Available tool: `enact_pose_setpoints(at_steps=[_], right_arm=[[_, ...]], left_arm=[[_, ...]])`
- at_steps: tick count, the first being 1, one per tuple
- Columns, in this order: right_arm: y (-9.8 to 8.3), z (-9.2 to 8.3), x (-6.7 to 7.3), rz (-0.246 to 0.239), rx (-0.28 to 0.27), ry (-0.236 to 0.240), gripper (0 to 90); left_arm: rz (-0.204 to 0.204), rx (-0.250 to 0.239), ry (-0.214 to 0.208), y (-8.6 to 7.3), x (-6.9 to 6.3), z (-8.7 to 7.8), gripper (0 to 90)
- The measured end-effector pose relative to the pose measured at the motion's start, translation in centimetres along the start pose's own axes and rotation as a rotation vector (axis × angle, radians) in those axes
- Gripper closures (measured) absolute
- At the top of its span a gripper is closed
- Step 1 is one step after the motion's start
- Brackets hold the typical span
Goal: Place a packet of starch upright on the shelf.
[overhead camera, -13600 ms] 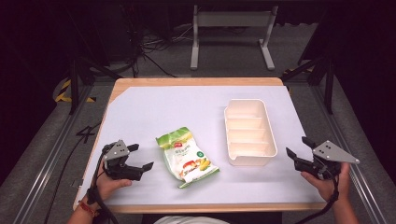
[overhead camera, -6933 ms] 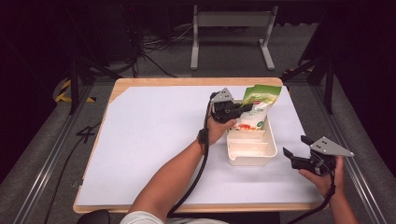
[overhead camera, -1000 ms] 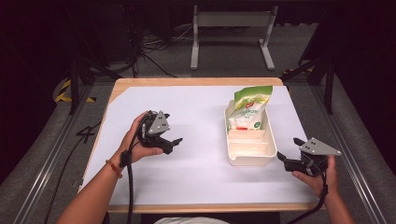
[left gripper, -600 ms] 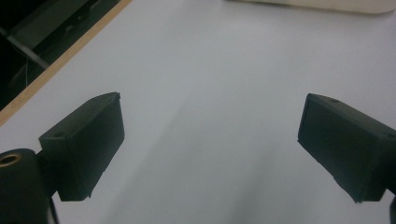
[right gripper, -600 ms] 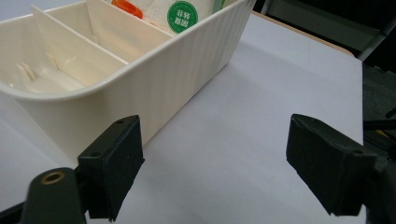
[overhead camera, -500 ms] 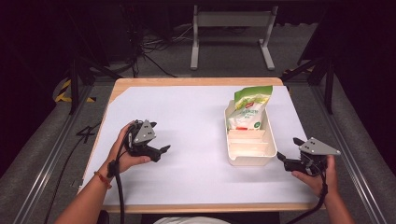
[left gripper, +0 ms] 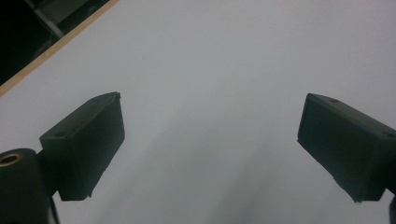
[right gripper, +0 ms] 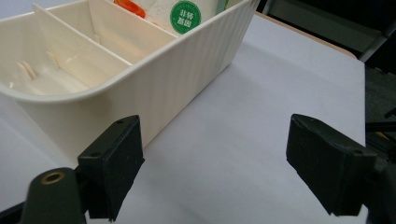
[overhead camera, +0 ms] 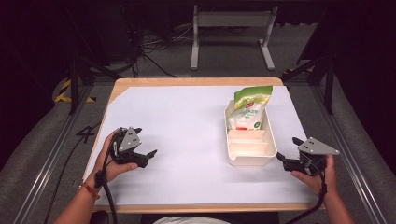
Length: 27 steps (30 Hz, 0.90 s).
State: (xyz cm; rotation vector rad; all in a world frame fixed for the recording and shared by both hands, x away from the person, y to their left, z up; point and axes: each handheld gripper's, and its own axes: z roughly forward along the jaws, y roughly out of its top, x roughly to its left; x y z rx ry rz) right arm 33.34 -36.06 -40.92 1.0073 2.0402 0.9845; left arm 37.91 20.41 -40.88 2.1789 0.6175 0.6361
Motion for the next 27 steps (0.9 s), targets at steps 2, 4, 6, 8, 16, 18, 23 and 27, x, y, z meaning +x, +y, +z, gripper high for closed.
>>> enact_pose_setpoints(at_steps=[2,4,6,8,16,18,23,27], right_arm=[[0.0,0.0,0.0,0.000,-0.001,0.000,18.8],[0.0,0.0,0.0,-0.001,-0.001,0.001,18.7],[0.0,0.0,0.1,-0.002,0.001,0.001,18.7],[0.0,0.0,0.0,0.000,0.001,0.001,18.8],[-0.1,0.1,-0.2,0.006,0.002,0.003,18.8],[-0.2,0.1,-0.2,0.008,0.001,0.003,18.8],[-0.2,0.1,-0.4,0.009,-0.001,0.006,18.8],[-0.3,0.3,-0.4,0.004,0.002,0.013,18.8]], left_arm=[[-0.013,-0.001,0.005,-0.5,0.1,-0.3,8.1],[-0.017,0.003,0.014,-1.0,0.2,-0.7,8.1],[-0.032,-0.001,0.016,-1.4,0.3,-0.9,8.1],[-0.044,-0.005,0.023,-1.8,0.4,-1.2,8.1],[-0.100,-0.008,0.022,-3.4,0.8,-2.0,8.1],[-0.131,-0.019,0.017,-3.7,1.0,-2.3,8.1],[-0.213,-0.048,-0.001,-4.8,1.1,-3.0,8.1],[-0.298,-0.100,-0.025,-5.8,1.4,-3.5,8.1]])
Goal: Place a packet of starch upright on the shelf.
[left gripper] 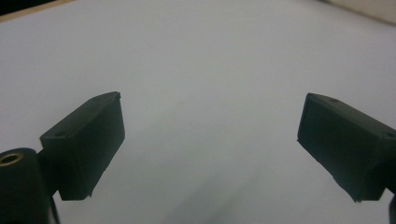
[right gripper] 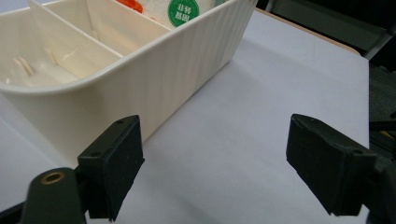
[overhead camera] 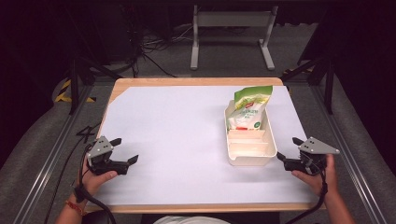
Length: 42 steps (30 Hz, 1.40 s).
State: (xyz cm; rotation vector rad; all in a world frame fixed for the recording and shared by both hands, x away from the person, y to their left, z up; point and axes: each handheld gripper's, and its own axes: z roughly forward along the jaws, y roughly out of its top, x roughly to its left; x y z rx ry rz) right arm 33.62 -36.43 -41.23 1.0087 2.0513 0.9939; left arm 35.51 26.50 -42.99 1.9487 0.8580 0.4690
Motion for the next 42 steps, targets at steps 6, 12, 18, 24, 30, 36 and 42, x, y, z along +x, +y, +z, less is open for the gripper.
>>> enact_pose_setpoints(at_steps=[6,12,18,24,30,36,42], right_arm=[[0.1,-0.2,0.1,-0.021,-0.003,-0.004,18.8],[-0.1,-0.5,0.0,-0.010,-0.005,-0.010,18.8],[-0.2,-0.7,-0.3,0.013,0.000,-0.016,18.6],[-0.3,-0.6,-0.4,0.019,0.006,-0.023,18.6],[-0.4,-0.8,-0.7,0.032,-0.008,-0.046,18.9],[-0.5,-1.0,-0.7,0.034,-0.007,-0.048,18.9],[-0.8,-1.3,-0.7,0.040,-0.006,-0.054,18.9]], left_arm=[[-0.010,-0.001,0.008,-1.2,-0.6,0.5,8.3],[0.006,-0.039,0.025,-1.1,-0.7,0.3,8.3],[0.018,-0.046,0.026,-1.1,-0.8,0.2,8.2],[0.039,-0.044,0.028,-1.0,-0.9,0.4,8.0],[0.034,-0.036,0.027,-1.0,-1.0,0.6,7.9],[0.050,-0.035,0.029,-0.8,-1.1,0.8,7.9],[0.064,-0.025,0.021,-0.6,-1.2,1.2,7.9]])
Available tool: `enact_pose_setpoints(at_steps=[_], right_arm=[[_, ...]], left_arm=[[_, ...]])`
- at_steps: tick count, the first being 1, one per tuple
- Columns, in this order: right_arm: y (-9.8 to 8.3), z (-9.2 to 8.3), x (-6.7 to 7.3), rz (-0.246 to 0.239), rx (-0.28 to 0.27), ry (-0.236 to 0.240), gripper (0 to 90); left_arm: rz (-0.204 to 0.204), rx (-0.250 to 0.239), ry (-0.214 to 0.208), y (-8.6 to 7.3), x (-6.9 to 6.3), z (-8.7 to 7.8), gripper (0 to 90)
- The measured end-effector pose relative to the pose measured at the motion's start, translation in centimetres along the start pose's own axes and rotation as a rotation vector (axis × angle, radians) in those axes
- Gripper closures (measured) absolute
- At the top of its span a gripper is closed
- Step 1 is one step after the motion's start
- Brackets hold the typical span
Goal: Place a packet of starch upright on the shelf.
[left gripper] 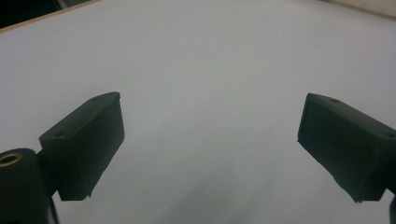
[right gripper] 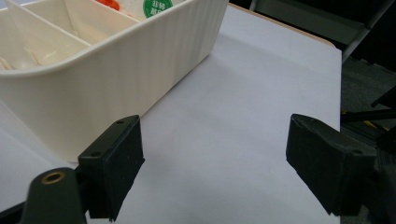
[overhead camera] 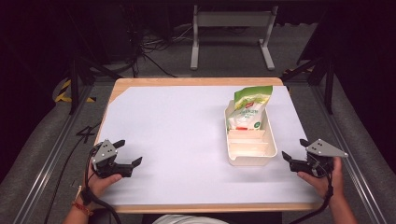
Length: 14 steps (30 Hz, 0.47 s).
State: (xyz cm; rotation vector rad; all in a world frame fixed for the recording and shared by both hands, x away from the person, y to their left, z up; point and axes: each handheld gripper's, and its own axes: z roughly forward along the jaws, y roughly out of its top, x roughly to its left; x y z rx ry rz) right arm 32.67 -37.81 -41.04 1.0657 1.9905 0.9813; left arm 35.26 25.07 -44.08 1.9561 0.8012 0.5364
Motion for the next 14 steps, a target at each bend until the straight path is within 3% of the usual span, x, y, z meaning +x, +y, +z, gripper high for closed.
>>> enact_pose_setpoints(at_steps=[14], right_arm=[[-0.17,-0.19,-0.05,0.001,0.002,-0.013,19.0]], left_arm=[[0.030,0.012,-0.013,0.25,-0.28,0.61,7.8]])
